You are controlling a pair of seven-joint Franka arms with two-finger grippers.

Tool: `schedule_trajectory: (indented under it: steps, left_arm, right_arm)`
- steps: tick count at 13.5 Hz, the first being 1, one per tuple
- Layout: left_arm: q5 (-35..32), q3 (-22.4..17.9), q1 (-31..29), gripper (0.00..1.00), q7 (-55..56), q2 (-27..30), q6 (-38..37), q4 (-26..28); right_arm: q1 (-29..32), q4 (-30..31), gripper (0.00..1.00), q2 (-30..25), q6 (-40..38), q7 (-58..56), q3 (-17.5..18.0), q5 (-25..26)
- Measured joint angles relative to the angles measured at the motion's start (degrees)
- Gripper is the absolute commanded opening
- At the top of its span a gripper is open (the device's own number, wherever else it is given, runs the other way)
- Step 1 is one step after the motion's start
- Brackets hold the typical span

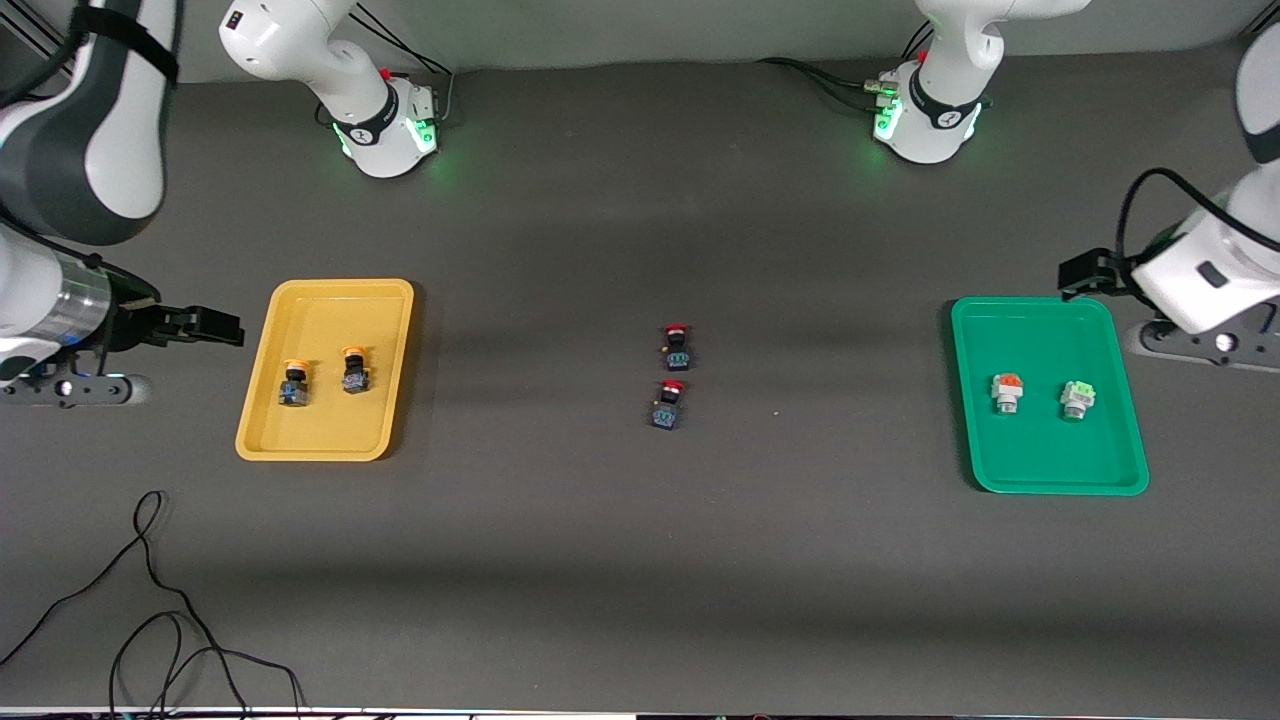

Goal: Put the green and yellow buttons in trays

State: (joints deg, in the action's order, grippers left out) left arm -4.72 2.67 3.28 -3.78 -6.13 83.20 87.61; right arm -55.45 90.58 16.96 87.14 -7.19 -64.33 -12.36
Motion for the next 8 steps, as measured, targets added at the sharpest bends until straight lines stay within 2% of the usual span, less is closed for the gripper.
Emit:
schedule_trajectory:
  steps: [2,4,6,8]
  left_arm:
    - [0.0,-0.4,0.6,1.00,0.9,3.2,4.0,5.4]
    - [0.0,-0.9,0.6,1.00,1.0,6.1,7.9,10.4]
    - [0.0,-1.0,0.6,1.00,0.9,6.8,10.0,10.6]
    - [0.0,-1.0,1.0,1.00,0.9,6.8,10.1,9.1]
  right_arm:
    - [10.0,0.1,1.00,-5.5,-0.4,4.0,13.0,5.3]
    - [21.5,0.4,1.00,-9.8,-0.8,6.3,26.1,8.2]
    - [33.0,1.2,1.00,-13.0,-0.8,7.4,38.3,9.4]
    - [42.1,1.9,1.00,-14.8,-0.8,7.7,47.2,9.8]
